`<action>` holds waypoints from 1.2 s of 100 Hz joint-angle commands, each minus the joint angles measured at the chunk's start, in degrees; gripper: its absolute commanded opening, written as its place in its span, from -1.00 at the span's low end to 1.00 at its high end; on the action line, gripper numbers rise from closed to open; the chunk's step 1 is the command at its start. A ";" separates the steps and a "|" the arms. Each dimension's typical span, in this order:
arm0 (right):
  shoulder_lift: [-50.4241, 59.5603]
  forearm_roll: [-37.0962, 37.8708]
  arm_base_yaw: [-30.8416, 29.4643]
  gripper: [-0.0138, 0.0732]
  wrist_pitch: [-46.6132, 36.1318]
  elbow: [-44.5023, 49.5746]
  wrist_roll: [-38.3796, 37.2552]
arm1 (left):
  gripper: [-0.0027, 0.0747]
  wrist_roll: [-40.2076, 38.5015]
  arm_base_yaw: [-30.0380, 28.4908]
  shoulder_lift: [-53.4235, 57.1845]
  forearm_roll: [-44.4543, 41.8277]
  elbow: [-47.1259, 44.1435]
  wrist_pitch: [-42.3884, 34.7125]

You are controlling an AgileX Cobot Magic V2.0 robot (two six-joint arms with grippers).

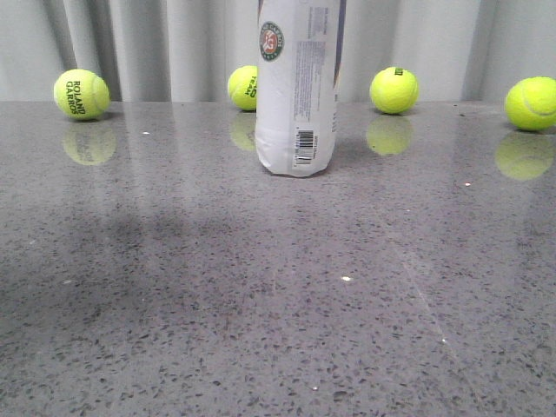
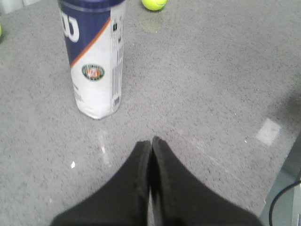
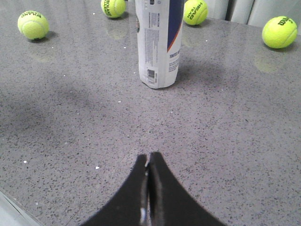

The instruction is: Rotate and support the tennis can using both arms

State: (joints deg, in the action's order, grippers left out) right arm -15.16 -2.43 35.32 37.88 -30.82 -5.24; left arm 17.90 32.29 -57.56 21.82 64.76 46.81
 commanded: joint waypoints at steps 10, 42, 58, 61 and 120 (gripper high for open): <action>-0.57 0.41 -0.25 -0.84 -4.78 -1.28 0.37 | -0.98 -0.46 0.47 6.84 -0.33 -5.56 -4.79; -0.57 0.41 -0.25 -0.84 -4.78 -1.28 0.37 | -0.98 -0.57 0.47 17.07 -8.91 -13.52 -4.73; -0.57 0.41 -0.25 -0.84 -4.78 -1.28 0.37 | -0.98 -0.57 0.47 21.83 -10.56 -17.58 -5.13; -0.57 0.41 -0.25 -0.84 -4.78 -1.28 0.37 | -0.98 -0.57 0.47 22.81 -10.56 -18.28 -5.57; -0.57 0.41 -0.25 -0.84 -4.78 -1.28 0.37 | -0.98 -9.80 -11.99 35.37 -14.13 -45.11 -48.71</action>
State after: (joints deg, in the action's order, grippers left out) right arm -15.16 -2.43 35.32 37.88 -30.82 -5.24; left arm 13.96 23.54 -23.62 8.47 20.70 5.18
